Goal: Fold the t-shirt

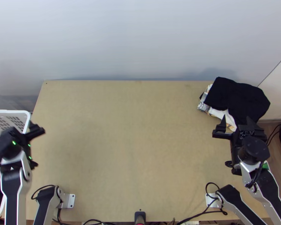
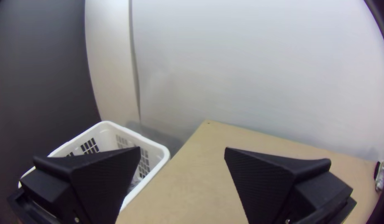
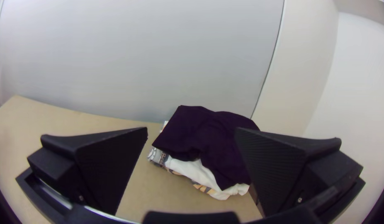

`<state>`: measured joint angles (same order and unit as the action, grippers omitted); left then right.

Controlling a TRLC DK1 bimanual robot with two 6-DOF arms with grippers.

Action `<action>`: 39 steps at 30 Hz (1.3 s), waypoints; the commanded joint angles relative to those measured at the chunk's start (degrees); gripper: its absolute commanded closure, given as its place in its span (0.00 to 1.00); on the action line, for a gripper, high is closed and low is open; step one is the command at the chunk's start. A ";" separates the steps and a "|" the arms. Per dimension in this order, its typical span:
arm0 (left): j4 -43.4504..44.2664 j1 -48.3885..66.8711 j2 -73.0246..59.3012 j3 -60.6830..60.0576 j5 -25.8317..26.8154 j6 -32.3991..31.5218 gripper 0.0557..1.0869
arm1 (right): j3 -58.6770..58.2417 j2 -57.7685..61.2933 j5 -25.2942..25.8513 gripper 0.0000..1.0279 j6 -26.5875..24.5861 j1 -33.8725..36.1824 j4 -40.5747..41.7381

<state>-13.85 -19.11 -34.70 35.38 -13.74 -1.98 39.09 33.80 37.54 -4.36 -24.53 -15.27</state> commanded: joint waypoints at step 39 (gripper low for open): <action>3.83 -51.37 -89.40 37.40 15.41 -1.27 0.05 | -5.60 -5.24 2.71 0.04 -1.97 4.23 -8.64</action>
<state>-6.83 -68.86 -112.95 66.00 1.72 -3.42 35.20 30.50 39.51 -3.79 -20.43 -23.64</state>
